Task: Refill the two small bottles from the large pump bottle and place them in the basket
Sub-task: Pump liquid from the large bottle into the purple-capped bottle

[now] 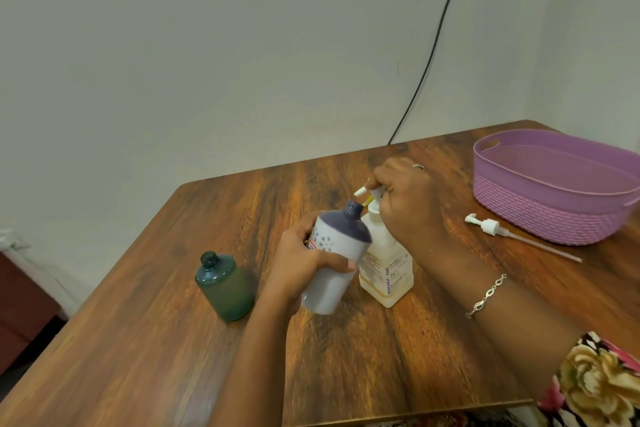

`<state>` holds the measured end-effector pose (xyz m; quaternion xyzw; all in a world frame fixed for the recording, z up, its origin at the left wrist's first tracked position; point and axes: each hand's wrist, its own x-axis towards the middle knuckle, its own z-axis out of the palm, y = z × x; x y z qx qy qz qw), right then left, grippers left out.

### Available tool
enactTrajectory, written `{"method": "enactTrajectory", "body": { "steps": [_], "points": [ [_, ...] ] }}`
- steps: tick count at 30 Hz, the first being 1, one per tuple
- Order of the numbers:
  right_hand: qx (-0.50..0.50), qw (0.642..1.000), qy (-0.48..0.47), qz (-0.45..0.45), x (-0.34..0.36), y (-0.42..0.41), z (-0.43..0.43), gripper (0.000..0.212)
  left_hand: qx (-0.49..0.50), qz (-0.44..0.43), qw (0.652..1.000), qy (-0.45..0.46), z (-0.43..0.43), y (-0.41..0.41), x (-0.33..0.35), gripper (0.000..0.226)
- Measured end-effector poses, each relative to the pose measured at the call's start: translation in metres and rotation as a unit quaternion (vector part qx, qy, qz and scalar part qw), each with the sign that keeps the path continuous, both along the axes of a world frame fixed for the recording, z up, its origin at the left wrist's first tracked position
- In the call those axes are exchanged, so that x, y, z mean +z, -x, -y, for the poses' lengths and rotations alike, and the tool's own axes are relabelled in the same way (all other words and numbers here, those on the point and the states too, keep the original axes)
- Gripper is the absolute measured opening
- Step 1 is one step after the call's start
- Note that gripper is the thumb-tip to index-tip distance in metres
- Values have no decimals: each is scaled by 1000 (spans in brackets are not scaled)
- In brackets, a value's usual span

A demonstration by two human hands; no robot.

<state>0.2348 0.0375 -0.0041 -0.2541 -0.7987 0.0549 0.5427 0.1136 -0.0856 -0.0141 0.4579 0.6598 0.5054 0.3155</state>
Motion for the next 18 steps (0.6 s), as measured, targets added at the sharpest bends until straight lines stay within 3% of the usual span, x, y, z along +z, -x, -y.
{"method": "enactTrajectory", "body": {
  "steps": [7, 18],
  "points": [
    [-15, 999, -30, 28, -6, 3, 6, 21, 0, 22, 1000, -2, -1, 2, 0, 68],
    [3, 1000, -2, 13, -5, 2, -2, 18, -1, 22, 1000, 2, -2, -4, 2, 64]
  ]
}}
